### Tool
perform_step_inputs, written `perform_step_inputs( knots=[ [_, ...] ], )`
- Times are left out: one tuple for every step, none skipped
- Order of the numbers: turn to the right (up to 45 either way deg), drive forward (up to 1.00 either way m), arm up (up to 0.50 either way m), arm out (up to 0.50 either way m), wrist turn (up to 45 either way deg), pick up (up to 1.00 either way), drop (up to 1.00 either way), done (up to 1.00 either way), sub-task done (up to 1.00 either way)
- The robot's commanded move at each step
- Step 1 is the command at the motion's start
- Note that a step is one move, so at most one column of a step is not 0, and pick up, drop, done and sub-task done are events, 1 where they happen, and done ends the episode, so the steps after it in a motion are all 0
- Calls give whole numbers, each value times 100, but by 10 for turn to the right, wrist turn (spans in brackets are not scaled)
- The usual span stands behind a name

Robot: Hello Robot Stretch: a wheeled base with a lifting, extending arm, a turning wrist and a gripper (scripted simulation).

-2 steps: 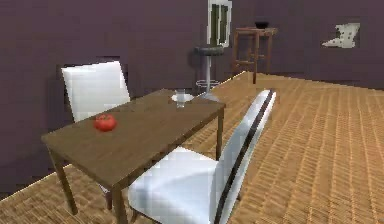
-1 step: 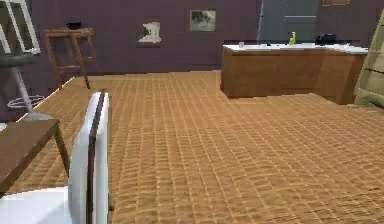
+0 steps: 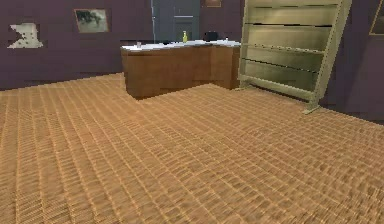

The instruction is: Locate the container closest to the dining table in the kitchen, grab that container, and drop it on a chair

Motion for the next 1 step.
perform_step_inputs(
  knots=[
    [0, 100, 0, 0, 0, 0, 0, 0, 0]
  ],
)
